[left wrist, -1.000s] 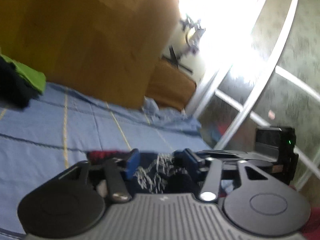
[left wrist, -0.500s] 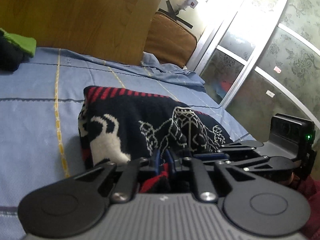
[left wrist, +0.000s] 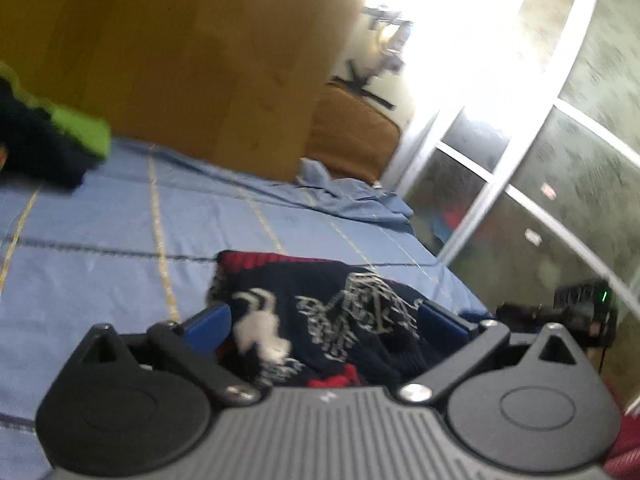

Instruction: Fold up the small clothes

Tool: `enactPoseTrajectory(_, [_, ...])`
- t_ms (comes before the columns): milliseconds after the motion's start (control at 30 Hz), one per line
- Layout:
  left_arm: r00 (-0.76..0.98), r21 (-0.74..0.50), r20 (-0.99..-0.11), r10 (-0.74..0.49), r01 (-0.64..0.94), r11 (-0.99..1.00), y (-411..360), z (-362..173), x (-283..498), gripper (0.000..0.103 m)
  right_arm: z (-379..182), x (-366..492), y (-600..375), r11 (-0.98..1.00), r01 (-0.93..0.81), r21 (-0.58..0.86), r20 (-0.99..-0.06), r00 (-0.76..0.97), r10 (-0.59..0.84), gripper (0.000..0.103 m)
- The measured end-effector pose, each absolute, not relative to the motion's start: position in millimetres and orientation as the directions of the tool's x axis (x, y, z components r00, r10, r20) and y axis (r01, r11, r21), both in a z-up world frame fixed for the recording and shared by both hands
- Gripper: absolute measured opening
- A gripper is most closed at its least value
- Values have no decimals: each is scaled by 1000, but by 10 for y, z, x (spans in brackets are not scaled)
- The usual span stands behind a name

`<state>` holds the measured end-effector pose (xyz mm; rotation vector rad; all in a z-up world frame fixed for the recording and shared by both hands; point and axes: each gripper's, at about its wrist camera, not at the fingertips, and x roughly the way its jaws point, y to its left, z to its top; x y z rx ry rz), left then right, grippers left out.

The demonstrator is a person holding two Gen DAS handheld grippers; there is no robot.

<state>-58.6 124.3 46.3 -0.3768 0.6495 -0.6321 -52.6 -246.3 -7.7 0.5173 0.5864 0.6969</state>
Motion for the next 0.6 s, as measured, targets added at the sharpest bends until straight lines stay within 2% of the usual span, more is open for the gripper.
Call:
enactPoseTrajectory(100, [555, -624, -477, -682, 333, 707, 1339, 261, -367, 103, -282, -436, -2617, 641, -297, 707, -376, 610, 698, 85])
enactPoseTrajectory(233, [480, -722, -498, -722, 232, 652, 1365, -51, -148, 103, -434, -401, -2577, 620, -261, 740, -396, 576, 715, 85])
enactPoseTrajectory(300, [463, -764, -474, -749, 206, 611, 1379, -173, -91, 103, -501, -332, -2513, 626, -248, 739, -422, 554, 718, 85])
enactPoseTrajectory(600, [462, -754, -423, -780, 298, 585, 1124, -201, -30, 103, -478, -7, -2004, 658, -347, 668, -427, 546, 721, 85])
